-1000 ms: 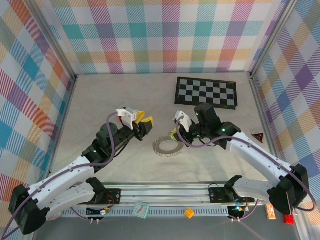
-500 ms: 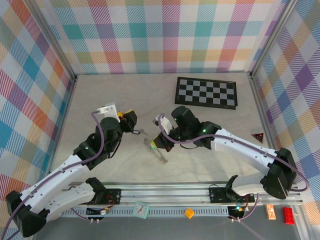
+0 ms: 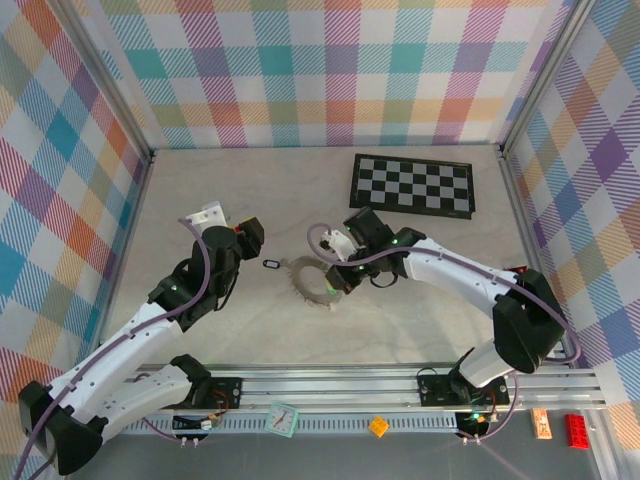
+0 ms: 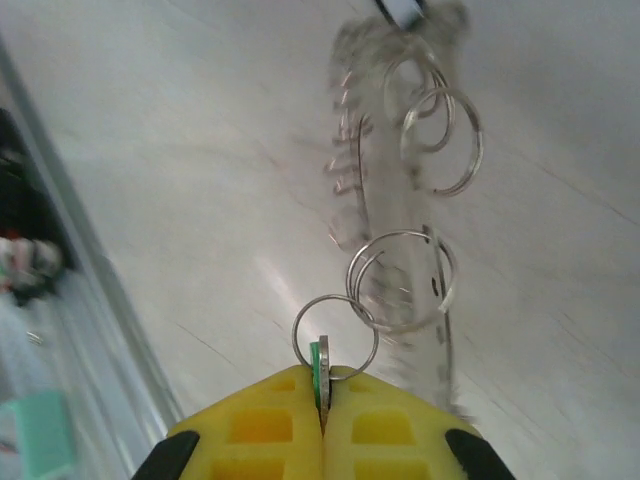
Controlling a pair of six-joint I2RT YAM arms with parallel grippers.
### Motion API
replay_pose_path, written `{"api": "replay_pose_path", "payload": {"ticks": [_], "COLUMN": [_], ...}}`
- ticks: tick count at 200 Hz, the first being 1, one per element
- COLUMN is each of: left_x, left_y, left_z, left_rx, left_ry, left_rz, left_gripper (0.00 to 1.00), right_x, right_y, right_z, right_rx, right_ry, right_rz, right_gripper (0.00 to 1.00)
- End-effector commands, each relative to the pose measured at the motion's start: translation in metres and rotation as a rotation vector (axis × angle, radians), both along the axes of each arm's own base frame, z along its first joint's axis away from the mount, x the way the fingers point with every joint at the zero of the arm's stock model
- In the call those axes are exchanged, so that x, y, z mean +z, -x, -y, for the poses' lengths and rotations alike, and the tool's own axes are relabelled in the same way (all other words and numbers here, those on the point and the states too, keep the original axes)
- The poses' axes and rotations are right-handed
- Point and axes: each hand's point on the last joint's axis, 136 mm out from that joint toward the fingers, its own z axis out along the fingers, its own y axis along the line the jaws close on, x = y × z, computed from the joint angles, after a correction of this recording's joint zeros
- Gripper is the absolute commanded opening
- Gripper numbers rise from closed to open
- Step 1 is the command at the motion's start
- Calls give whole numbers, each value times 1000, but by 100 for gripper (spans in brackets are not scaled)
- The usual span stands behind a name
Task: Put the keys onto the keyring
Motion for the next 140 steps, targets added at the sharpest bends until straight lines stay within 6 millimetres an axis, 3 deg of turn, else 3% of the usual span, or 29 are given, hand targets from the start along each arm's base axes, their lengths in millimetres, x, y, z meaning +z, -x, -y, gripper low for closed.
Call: {"api": "replay_pose_path", "payload": {"ticks": [1, 34, 98, 121, 140], "left_x": [-1, 0, -3, -3, -3], "left_y": [0, 0, -6, -9, -13], "left_z": [1, -1, 1, 0, -1], "left_rx": [-35, -31, -30, -13, 4], "left_ry": [-14, -8, -26, -32, -37], "left_rz": [-2, 6, 5, 6, 6], "left_gripper": [59, 59, 59, 59, 59], "right_x": [-11, -30, -63, -74, -80], "right_y": [16, 16, -16, -22, -24], "right_z": [27, 57, 100, 105, 109], "right_rx": [178, 239, 244, 241, 255], "right_ry": [152, 337, 629, 671, 699], "right_rz": [18, 31, 188, 207, 221], "right_gripper": [0, 0, 2, 10, 23]}}
